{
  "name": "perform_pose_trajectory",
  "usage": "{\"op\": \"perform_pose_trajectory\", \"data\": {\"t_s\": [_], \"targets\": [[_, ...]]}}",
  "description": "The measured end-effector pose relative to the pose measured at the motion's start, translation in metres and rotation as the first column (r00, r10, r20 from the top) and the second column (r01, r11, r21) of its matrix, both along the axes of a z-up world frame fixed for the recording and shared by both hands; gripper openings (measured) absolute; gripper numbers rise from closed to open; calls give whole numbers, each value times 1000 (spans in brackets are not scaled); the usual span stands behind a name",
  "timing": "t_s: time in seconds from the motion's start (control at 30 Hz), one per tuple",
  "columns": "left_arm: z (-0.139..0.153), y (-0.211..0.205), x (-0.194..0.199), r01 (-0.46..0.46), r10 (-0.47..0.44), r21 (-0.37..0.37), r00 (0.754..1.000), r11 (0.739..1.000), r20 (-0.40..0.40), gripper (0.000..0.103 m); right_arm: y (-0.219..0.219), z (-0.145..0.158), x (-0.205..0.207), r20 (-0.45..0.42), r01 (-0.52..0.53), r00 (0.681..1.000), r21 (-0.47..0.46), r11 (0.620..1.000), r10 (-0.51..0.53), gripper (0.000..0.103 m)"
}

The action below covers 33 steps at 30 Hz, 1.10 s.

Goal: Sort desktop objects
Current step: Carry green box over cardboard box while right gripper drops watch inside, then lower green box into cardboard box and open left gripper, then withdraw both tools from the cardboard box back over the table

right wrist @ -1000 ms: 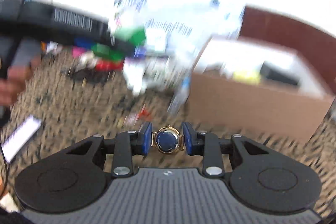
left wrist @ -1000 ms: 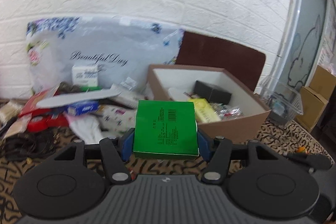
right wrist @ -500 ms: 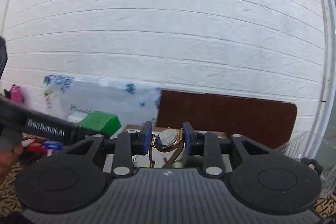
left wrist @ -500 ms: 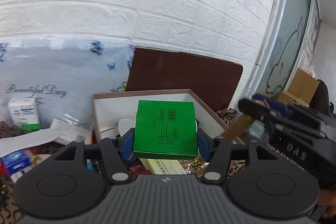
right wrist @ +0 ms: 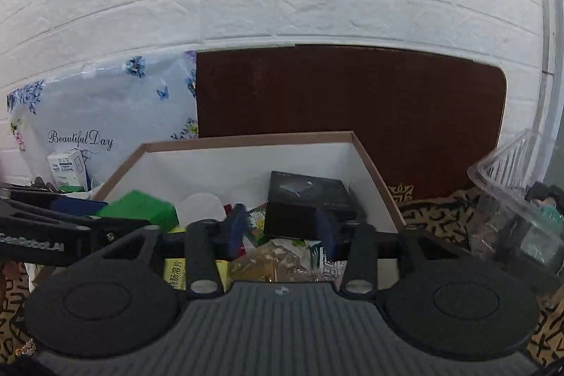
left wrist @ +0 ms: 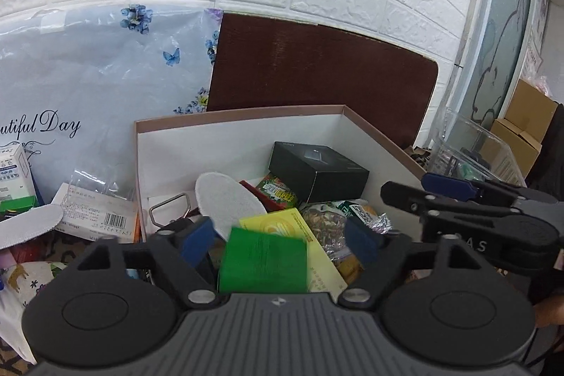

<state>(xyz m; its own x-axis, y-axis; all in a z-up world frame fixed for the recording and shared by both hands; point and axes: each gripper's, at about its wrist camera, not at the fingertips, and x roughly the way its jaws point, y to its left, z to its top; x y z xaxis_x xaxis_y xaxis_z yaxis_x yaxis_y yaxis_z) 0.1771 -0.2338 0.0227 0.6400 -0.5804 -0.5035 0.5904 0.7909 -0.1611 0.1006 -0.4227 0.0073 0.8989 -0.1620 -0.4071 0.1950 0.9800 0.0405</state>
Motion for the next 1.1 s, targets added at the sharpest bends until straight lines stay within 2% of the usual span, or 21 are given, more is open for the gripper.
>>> {"op": "perform_pose_trajectory", "data": {"t_s": [0.03,0.1,0.13,0.47,0.8,0.97,1.1], "targets": [[2,1,-2,-9,9,-5,1000,1000,12,95,-1,-2,0,3,10,1000,1,1000,-10,66],[5,4,-5,-28,28,-16,999,999,31,100,1,-5,-2,4,19,1000,-8,1000,-19,84],[7,5,-7,-33,34,-20,999,999,38,101,3,-6,-4,5,19,1000,-13,1000,-19,86],[13,21,-31,-76,76,-11,994,997,77,101,23,-1,-14,-17,1,1000,-29,1000,-2,95],[25,55,-69,-151,154,-43,983,988,99,101,56,14,-41,-13,-20,1000,-33,999,19,96],[30,70,-91,-206,203,9,970,978,136,101,77,16,-53,-13,-56,998,-36,998,56,96],[28,80,-106,-269,257,66,954,961,155,101,97,15,-62,-17,-96,995,-41,995,95,96]]}}
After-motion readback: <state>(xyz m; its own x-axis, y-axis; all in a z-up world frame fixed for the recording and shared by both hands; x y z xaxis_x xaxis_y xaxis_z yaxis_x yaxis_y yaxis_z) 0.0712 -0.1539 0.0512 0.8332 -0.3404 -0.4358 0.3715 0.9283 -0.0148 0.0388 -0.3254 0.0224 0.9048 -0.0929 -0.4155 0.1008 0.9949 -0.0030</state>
